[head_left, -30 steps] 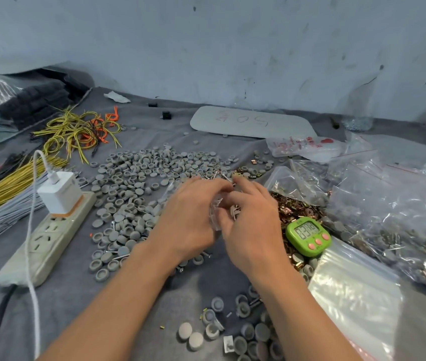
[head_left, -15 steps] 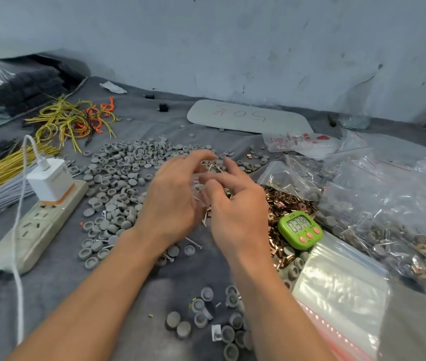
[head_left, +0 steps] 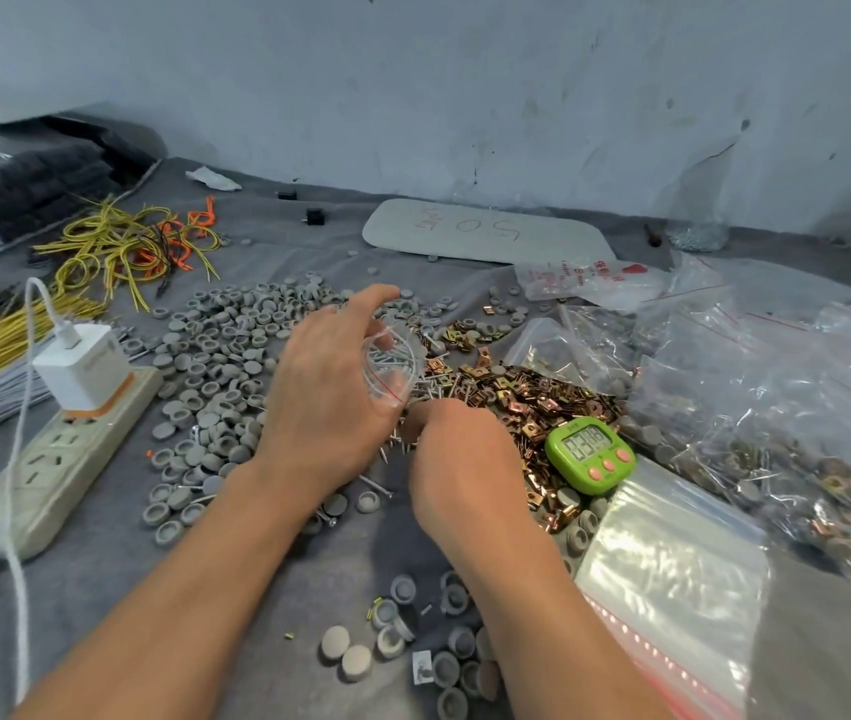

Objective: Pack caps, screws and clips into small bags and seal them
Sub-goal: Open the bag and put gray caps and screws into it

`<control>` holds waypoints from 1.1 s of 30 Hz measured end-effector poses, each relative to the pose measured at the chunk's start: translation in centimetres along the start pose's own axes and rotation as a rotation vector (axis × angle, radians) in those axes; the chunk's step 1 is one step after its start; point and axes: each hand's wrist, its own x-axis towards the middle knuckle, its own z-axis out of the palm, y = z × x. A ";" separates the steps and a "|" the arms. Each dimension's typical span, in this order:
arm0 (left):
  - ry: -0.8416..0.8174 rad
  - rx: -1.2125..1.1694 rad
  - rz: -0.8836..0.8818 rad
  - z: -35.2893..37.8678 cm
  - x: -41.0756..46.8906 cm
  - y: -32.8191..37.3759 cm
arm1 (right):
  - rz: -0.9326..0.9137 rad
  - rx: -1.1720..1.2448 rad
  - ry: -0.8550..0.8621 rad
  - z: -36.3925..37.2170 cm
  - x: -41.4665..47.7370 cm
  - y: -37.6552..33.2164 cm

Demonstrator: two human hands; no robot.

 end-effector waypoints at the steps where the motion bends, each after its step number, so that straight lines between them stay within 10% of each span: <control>1: -0.011 0.003 -0.014 0.0 0.0 0.0 | -0.005 -0.020 0.021 0.0 -0.1 -0.1; 7: -0.086 0.008 -0.025 -0.1 0.0 0.2 | 0.079 0.107 0.231 -0.7 -0.2 -0.1; 19: -0.130 0.042 -0.038 0.2 -0.1 0.0 | 0.023 -0.008 0.009 -1.0 -0.8 -1.0; 25: -0.187 0.015 -0.038 0.3 -0.3 0.0 | 0.072 0.563 0.497 -1.0 -0.7 -0.8; 33: -0.262 -0.119 0.016 -0.4 -0.6 0.7 | 0.121 1.183 0.376 0.6 0.4 -1.7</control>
